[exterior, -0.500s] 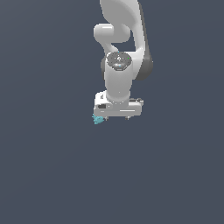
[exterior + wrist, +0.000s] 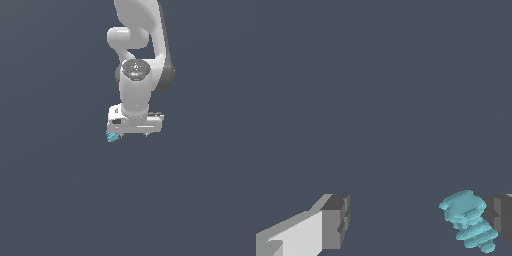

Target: Pick up the object and move it to a goal position.

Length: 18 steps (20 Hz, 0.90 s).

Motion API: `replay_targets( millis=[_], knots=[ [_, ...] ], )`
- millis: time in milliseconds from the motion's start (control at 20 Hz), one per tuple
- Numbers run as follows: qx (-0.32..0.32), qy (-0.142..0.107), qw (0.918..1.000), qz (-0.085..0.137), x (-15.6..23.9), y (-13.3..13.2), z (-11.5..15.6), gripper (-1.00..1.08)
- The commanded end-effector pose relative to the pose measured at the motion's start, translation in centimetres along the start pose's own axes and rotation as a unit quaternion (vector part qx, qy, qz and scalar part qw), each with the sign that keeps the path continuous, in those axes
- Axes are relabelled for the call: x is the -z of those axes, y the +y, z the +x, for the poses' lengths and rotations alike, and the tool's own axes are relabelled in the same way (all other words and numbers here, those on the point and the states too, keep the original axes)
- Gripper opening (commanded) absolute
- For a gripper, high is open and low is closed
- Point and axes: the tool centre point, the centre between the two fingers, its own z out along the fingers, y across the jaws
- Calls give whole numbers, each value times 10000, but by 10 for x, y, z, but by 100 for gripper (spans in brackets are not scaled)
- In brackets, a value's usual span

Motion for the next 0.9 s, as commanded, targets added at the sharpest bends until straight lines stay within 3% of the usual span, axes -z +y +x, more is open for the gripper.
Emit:
replay_targets(
  millis=[0, 400, 850],
  knots=[
    [0, 0, 10000, 0, 0, 0, 0, 100],
    [-390, 91, 9992, 40, 6, 25, 1, 100],
    [-319, 94, 9994, 34, 3, 28, -1, 100]
  ],
)
